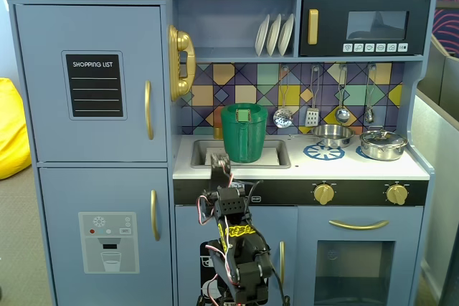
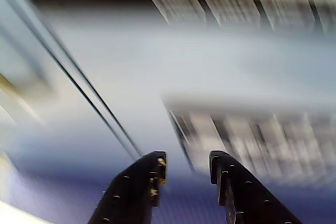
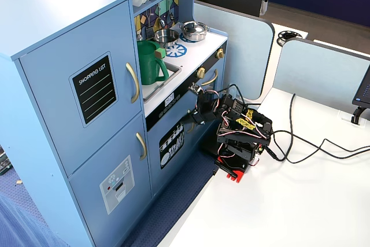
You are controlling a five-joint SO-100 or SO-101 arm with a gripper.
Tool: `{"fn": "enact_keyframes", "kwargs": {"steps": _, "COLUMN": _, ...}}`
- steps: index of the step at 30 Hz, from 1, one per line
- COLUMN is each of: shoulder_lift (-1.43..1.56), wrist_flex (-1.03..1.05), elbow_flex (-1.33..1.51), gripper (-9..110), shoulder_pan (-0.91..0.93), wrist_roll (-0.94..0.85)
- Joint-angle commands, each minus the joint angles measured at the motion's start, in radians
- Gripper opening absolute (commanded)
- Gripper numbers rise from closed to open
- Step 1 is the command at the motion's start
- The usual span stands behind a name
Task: Open the left cabinet door
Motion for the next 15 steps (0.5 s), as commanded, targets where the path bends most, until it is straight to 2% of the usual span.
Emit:
{"fn": "enact_keyframes", "kwargs": {"steps": 1, "shoulder_lift": -0.04, "wrist_flex": -0.206, "elbow_flex": -0.143, "gripper": 6, "shoulder_pan": -0.107, "wrist_roll": -0.037}}
{"fn": "enact_keyframes", "kwargs": {"steps": 6, "shoulder_lift": -0.161, "wrist_flex": -0.5, "elbow_flex": -0.256, "gripper": 10, "shoulder_pan": -0.218, "wrist_roll": -0.071}}
{"fn": "enact_keyframes", "kwargs": {"steps": 12, "shoulder_lift": -0.328, "wrist_flex": -0.687, "elbow_flex": -0.397, "gripper": 15, "shoulder_pan": -0.284, "wrist_roll": -0.098}}
{"fn": "enact_keyframes", "kwargs": {"steps": 15, "shoulder_lift": -0.38, "wrist_flex": -0.715, "elbow_flex": -0.44, "gripper": 18, "shoulder_pan": -0.298, "wrist_roll": -0.106}}
